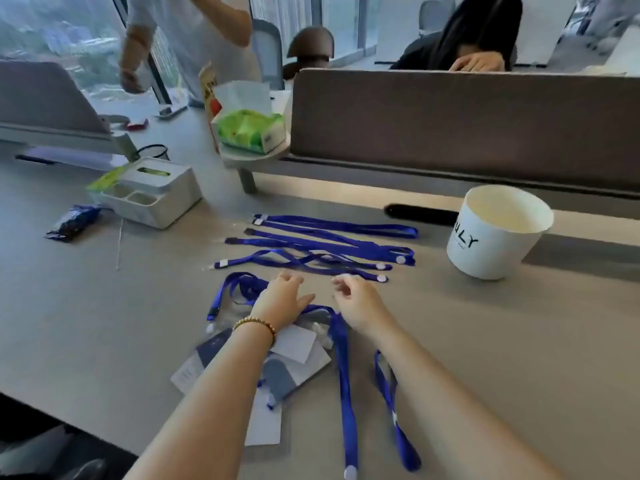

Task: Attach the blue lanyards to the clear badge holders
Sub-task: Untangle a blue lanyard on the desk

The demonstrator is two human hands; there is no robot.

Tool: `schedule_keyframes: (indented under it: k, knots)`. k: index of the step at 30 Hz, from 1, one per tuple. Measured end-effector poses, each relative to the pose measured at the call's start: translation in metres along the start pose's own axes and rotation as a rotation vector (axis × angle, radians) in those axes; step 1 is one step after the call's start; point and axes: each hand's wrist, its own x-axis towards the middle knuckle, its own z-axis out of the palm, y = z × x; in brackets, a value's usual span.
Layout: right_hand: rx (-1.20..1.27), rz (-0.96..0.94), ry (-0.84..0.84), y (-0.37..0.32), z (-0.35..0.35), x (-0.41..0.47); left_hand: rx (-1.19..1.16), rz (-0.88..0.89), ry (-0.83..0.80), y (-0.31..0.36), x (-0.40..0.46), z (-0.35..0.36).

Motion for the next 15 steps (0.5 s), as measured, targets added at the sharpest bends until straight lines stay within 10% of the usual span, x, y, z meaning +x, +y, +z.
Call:
schedule_keyframes:
  k: [10,15]
  knots:
    - [-0.365,-0.305,0.231,0.038,0.062,-0.01,-0.27,0.167,0.363,-0.027,-0.013,0.044]
    - [-0.018,-0.263,0.424,0.018,0.051,-0.032,-0.047,0.251,0.32,-0.037,-0.035,0.041]
